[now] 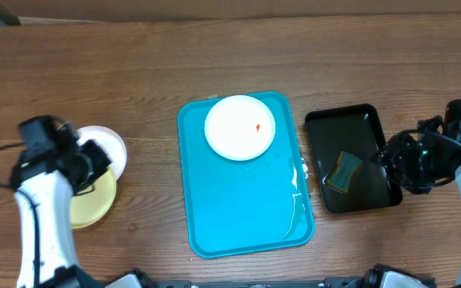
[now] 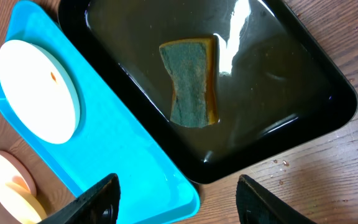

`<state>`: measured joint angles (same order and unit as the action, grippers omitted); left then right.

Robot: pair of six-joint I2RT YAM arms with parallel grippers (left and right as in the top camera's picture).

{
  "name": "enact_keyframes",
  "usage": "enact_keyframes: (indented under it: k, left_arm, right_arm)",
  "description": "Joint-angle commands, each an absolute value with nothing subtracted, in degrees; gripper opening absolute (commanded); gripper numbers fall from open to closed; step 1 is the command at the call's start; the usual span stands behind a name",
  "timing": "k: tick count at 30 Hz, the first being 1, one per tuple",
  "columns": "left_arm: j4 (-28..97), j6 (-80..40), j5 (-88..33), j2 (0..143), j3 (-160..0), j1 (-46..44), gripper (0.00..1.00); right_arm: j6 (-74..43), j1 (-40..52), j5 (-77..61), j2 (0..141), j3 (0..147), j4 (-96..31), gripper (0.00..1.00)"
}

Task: Clean dirty plates on tray and stack at the side
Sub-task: 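Lower the yellow plate onto the pink-white plate and release with left gripper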

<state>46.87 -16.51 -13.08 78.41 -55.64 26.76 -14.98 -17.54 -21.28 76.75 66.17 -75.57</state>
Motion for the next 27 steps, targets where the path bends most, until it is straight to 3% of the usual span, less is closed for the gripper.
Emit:
enact_keyframes:
  k: [1,2,6,9,11,17,27]
  left_arm:
    - [52.7,-16.3,-7.3,76.3,-57.2,33.4,0.07]
    - [54.4,-16.3,-5.2,76.5,-57.1,35.5,0.08]
    - [56.4,-18.7,-1.5,76.8,-54.8,43.2,0.27]
    - [53.5,-21.3,-1.4,77.2,-50.3,47.6,0.34]
    - [50.0,-21.6,-1.5,77.7,-46.1,50.6,0.45]
    - [41.2,-22.3,-1.5,79.0,-39.1,55.0,0.49]
    - [31.8,-17.7,-11.1,79.1,-38.7,50.6,0.48]
  right_arm:
    - [-14.9,-17.8,-22.0,76.0,67.2,-75.4,0.61]
    - [-14.9,-17.8,-22.0,76.0,67.2,-75.4,0.61]
    - [-14.9,-17.8,-22.0,76.0,67.2,-75.3,0.62]
    - [-14.9,-17.8,-22.0,76.0,67.2,-75.4,0.62]
    - [-14.9,-17.8,-22.0,76.0,67.2,-75.6,0.62]
    - [-14.9,-17.8,-22.0,76.0,67.2,-75.9,0.62]
    - [-14.9,-17.8,-22.0,76.0,67.2,-75.5,0.62]
